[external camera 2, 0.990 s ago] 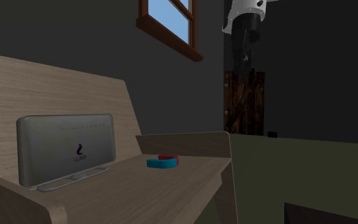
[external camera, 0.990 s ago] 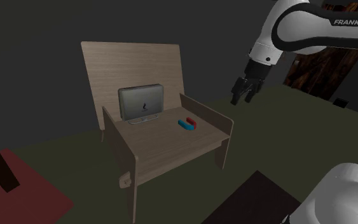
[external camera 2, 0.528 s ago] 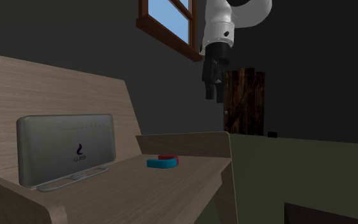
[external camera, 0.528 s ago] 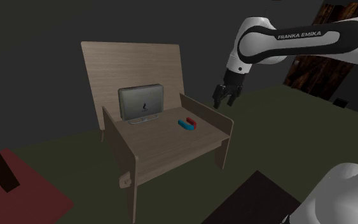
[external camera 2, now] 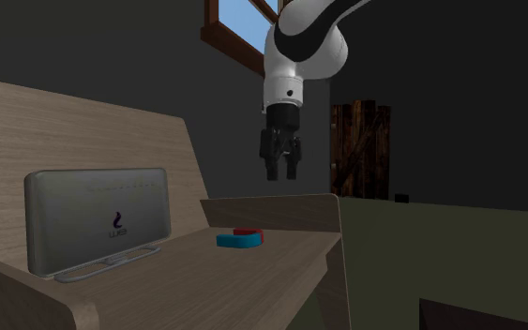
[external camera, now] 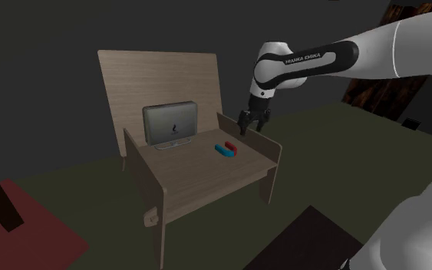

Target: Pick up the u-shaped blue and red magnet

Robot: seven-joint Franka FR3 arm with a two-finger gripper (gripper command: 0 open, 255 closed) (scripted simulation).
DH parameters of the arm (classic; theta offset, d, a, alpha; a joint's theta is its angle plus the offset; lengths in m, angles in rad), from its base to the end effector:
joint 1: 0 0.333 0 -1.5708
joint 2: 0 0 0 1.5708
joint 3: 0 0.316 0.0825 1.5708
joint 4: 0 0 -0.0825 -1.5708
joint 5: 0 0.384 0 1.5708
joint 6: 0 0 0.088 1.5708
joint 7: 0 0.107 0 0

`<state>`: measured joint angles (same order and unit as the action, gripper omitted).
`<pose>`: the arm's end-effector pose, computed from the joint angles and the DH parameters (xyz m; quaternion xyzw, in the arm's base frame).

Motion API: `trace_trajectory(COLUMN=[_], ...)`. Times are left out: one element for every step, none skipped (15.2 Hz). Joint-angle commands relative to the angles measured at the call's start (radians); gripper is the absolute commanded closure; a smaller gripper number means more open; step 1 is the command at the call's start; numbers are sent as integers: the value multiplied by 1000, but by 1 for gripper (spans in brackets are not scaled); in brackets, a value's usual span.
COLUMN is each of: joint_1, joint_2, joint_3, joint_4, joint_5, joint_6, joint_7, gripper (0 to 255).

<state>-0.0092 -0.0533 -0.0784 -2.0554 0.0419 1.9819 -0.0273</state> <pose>0.5329 -0.0446 0.4586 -0.9990 0.0386 0.0090 0.0218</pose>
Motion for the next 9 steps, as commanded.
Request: trace_trajectory(joint_1=[-1,-1,-2,-2,-3,-4,-5,-6,-8], joint_2=[85,125,166,207,248,289,330,372,414], joint_3=[-1,-2,-2,-2,-2,-2,-3,-3,-3], joint_4=[59,87,118,149,182,217,253,290,330], joint_5=[0,0,0,1,1,1,1,1,1], joint_6=[14,20,24,27,29,29,29,27,24], joint_7=[-3,-3,-4,-4,-5,-5,-5,-5,-5], gripper=[0,0,0,0,0,0,0,0,0])
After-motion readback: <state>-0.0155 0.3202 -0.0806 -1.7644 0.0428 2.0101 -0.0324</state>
